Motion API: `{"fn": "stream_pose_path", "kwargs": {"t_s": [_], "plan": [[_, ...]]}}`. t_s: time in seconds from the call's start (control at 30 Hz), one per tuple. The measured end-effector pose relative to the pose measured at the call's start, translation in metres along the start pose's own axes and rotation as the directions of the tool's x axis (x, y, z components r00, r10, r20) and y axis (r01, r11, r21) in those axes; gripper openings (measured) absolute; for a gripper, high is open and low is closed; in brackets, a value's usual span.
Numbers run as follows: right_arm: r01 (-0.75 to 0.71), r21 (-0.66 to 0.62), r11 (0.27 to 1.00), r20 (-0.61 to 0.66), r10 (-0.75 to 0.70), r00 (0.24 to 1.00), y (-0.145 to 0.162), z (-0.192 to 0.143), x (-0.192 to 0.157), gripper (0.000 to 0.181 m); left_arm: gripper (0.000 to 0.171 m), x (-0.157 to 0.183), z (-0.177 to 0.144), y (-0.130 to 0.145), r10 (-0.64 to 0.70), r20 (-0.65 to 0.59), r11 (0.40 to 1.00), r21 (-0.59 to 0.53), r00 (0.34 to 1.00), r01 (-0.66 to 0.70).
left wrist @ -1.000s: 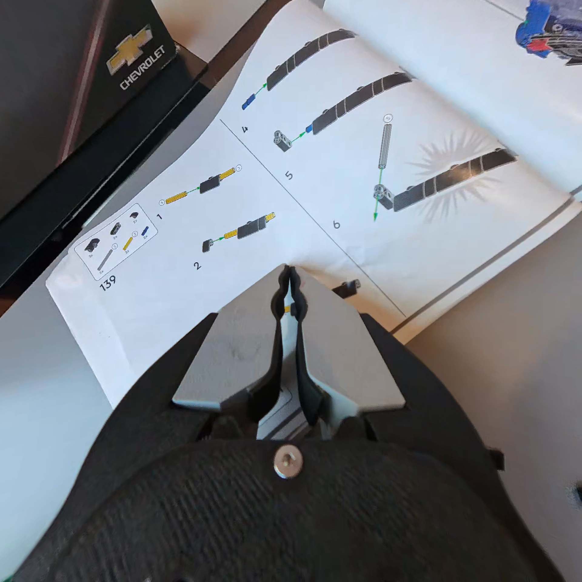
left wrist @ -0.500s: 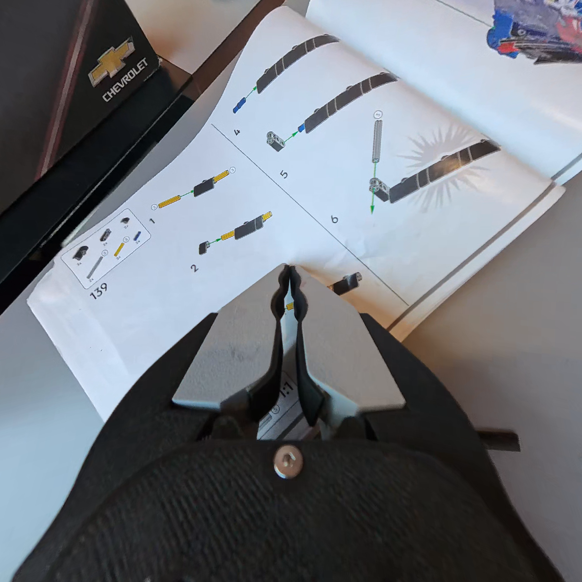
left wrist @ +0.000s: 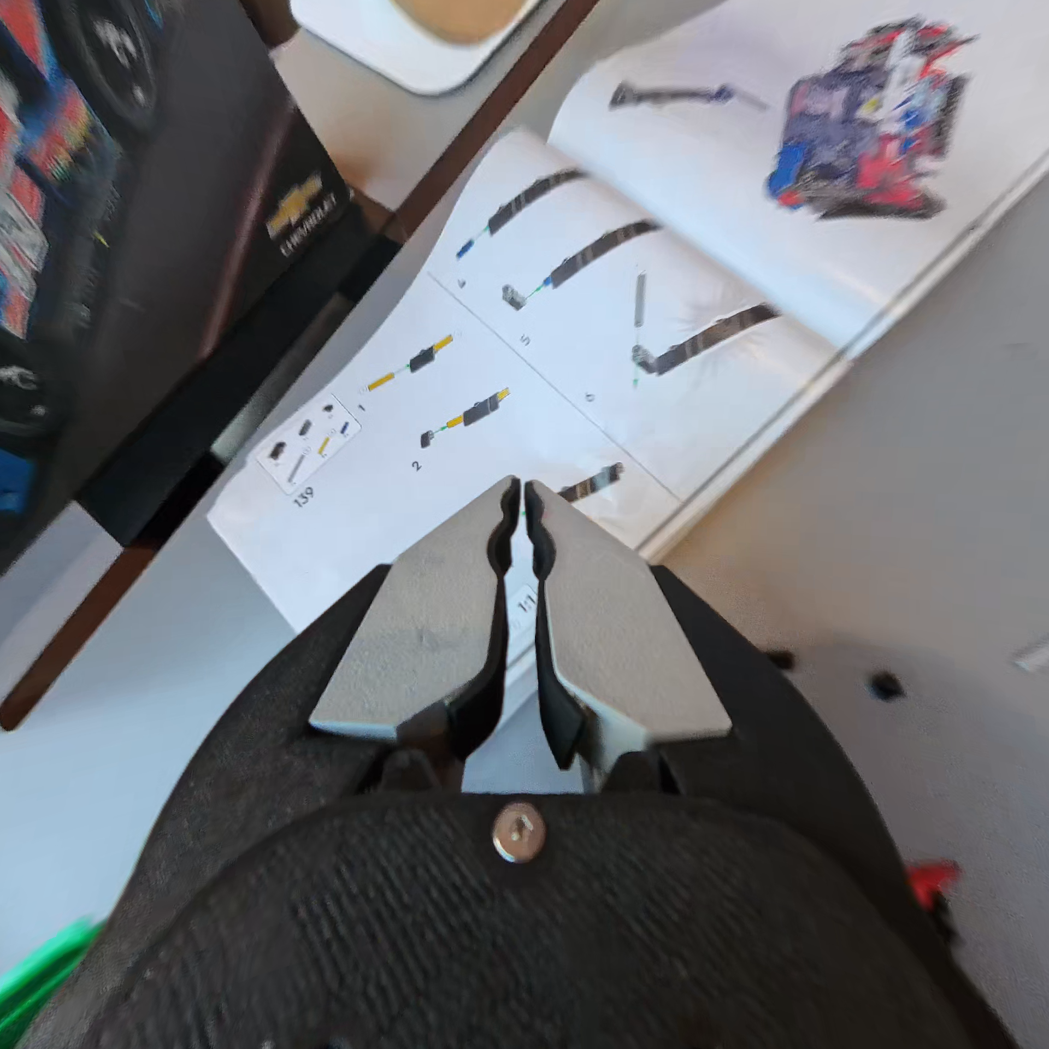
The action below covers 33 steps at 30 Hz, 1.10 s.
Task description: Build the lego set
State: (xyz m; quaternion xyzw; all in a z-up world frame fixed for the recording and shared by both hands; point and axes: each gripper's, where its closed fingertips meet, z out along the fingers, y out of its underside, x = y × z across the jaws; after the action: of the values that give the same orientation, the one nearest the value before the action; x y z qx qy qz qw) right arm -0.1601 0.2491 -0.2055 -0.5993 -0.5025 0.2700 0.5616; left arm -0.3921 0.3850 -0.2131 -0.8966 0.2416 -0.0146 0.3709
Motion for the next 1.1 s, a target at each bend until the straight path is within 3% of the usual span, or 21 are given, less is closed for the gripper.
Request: {"fn": "stream_pose_path", "kwargs": {"t_s": [0.1, 0.2, 0.27, 0.37, 0.5, 0.6, 0.7, 0.9, 1.0, 1.1], "plan": [[0.005, 0.008, 1.0, -0.011, -0.004, 1.0, -0.001, -0.001, 0.001, 0.037, 0.021, 0.022, -0.044, -0.011, 0.042, -0.066, 0.999, -0.007, 0.997, -0.042], [0.013, 0.006, 1.0, -0.019, -0.013, 1.0, -0.001, -0.001, 0.001, 0.037, 0.023, 0.036, -0.07, -0.018, 0.115, -0.034, 0.993, 0.007, 0.993, -0.114], [0.025, -0.002, 1.0, -0.019, -0.025, 1.0, 0.0, 0.0, 0.0, 0.037, 0.021, 0.067, -0.077, -0.021, 0.158, -0.131, 0.988, 0.019, 0.979, -0.156], [0.05, -0.02, 0.999, -0.025, -0.05, 0.998, 0.002, 0.002, -0.002, 0.032, 0.019, 0.138, -0.071, -0.001, 0.271, -0.412, 0.953, -0.015, 0.87, -0.304], [0.055, -0.019, 0.998, -0.028, -0.056, 0.998, 0.002, 0.001, -0.002, 0.032, 0.011, 0.182, -0.041, 0.038, 0.344, -0.54, 0.855, -0.158, 0.768, -0.494], [0.052, -0.015, 0.999, -0.027, -0.052, 0.998, 0.002, 0.001, -0.002, 0.032, 0.014, 0.203, -0.037, 0.055, 0.386, -0.593, 0.789, -0.186, 0.707, -0.586], [0.053, -0.013, 0.999, -0.027, -0.053, 0.998, 0.002, 0.0, -0.002, 0.032, 0.014, 0.181, -0.04, 0.059, 0.447, -0.514, 0.75, -0.232, 0.733, -0.62], [0.066, -0.021, 0.998, -0.016, -0.067, 0.998, 0.003, 0.001, -0.005, 0.03, 0.014, 0.124, -0.059, 0.039, 0.299, -0.375, 0.885, -0.235, 0.877, -0.403], [0.066, -0.019, 0.998, -0.01, -0.066, 0.998, 0.003, 0.001, -0.005, 0.03, 0.014, 0.119, -0.066, 0.035, 0.285, -0.372, 0.902, -0.208, 0.883, -0.379], [0.061, -0.017, 0.998, -0.003, -0.061, 0.998, 0.002, 0.001, -0.006, 0.029, 0.015, 0.12, -0.064, 0.041, 0.307, -0.376, 0.882, -0.232, 0.874, -0.41]]}}
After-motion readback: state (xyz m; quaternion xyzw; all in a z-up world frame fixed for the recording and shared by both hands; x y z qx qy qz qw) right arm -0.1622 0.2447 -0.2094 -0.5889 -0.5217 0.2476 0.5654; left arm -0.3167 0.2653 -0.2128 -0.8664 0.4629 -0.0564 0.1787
